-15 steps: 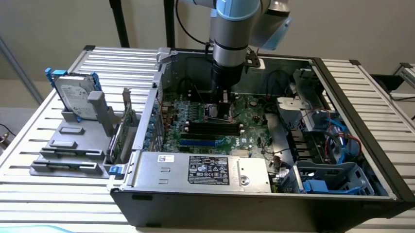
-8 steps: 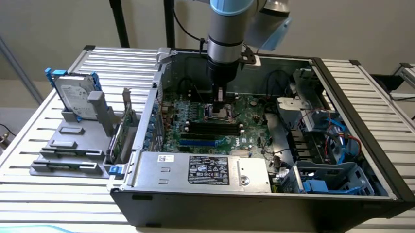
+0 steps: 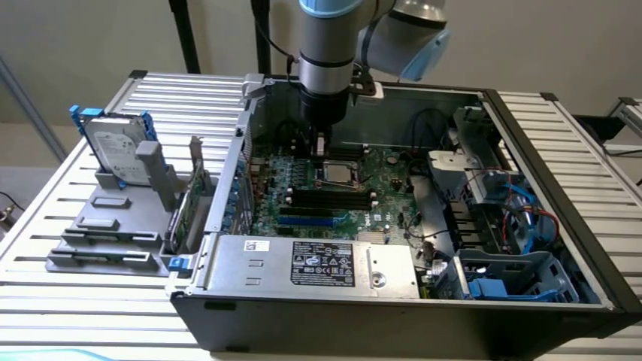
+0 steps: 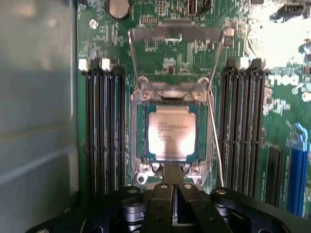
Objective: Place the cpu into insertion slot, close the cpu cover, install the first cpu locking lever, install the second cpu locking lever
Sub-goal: 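Place the cpu into insertion slot, then close the cpu cover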
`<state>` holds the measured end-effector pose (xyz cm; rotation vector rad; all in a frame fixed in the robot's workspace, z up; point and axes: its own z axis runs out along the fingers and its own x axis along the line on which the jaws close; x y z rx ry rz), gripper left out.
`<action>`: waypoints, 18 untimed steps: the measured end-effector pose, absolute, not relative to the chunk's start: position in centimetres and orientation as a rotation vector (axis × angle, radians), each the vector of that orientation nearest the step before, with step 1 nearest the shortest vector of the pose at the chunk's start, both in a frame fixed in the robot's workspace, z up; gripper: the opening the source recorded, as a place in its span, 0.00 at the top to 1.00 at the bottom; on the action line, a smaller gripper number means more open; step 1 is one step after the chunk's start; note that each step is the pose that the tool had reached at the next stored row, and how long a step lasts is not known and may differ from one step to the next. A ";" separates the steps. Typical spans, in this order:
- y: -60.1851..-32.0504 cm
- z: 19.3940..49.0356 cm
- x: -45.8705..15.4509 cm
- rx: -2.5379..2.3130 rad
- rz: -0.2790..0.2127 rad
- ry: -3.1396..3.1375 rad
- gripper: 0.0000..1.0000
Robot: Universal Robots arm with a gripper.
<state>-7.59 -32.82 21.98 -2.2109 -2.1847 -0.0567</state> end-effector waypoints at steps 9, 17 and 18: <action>-32.8 22.0 -7.6 -2.211 -0.057 -2.185 0.89; -32.8 22.0 -7.6 -2.210 -0.059 -2.184 0.89; -32.9 22.0 -7.5 -2.208 -0.059 -2.182 0.89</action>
